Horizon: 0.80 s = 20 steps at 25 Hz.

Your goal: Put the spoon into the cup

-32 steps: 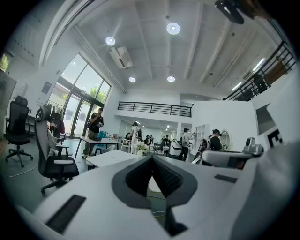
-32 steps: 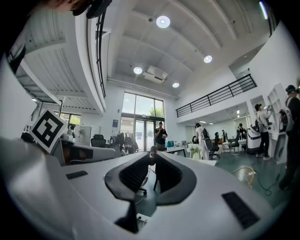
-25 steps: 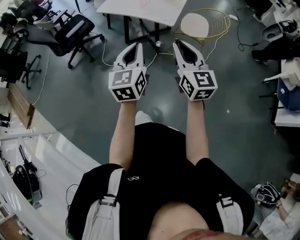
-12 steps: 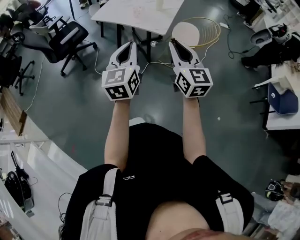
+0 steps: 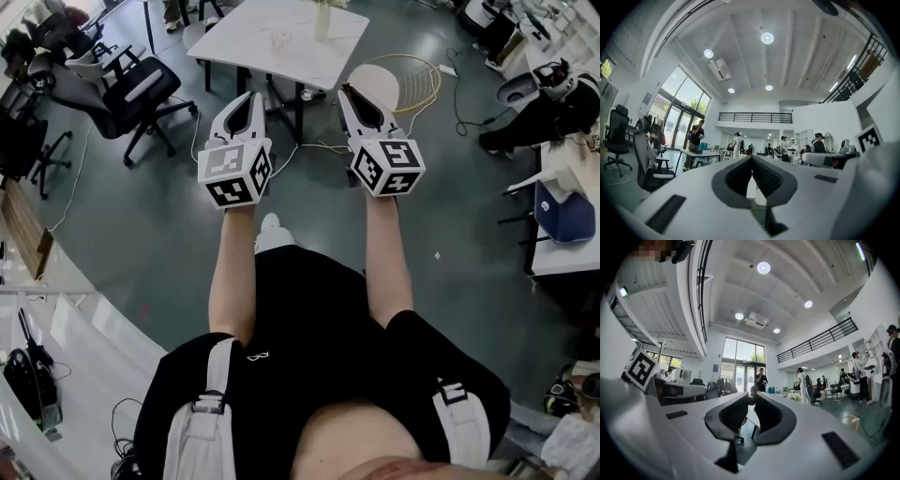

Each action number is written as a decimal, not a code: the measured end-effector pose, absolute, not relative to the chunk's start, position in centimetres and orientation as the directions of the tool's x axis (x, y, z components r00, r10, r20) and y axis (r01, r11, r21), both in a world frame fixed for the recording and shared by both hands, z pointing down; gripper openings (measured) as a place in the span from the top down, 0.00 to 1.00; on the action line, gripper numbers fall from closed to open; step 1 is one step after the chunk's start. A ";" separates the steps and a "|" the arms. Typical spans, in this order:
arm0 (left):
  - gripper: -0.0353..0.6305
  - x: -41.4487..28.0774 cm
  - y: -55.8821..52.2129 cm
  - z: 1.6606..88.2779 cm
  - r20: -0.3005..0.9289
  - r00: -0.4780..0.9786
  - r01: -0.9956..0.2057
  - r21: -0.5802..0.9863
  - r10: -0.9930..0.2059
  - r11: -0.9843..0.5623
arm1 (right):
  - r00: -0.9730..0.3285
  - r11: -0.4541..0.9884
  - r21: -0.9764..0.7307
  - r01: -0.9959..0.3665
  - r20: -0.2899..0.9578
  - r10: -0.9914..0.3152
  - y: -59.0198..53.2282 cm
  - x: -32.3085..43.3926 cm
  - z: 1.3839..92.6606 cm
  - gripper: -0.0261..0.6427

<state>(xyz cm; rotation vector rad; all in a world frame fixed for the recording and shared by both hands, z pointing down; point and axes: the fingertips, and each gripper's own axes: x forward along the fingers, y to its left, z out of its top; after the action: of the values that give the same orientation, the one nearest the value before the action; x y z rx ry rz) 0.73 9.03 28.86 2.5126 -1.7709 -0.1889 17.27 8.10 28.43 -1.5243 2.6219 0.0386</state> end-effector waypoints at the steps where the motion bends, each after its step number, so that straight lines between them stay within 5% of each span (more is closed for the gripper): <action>1: 0.92 0.6 8.5 28.8 -0.070 0.329 -0.935 0.119 -0.942 -0.335 | -0.493 0.499 -0.028 -0.866 -0.109 -0.863 7.6 17.2 28.3 0.89; 10: 0.92 -0.8 -0.5 30.9 -0.076 0.329 -0.931 0.137 -0.941 -0.337 | -0.480 0.485 -0.021 -0.874 -0.122 -0.869 -0.9 17.4 29.3 0.89; 20: 0.92 -0.9 -17.7 36.9 0.053 0.399 -0.915 0.082 -0.915 -0.395 | -0.406 0.408 -0.088 -0.909 -0.036 -0.913 -17.1 17.1 34.8 0.89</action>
<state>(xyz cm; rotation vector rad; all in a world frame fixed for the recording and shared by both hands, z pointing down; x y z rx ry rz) -0.94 -17.72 36.93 2.5448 -1.6698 -0.0011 17.08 -17.11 34.84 -1.6666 2.5693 -0.0826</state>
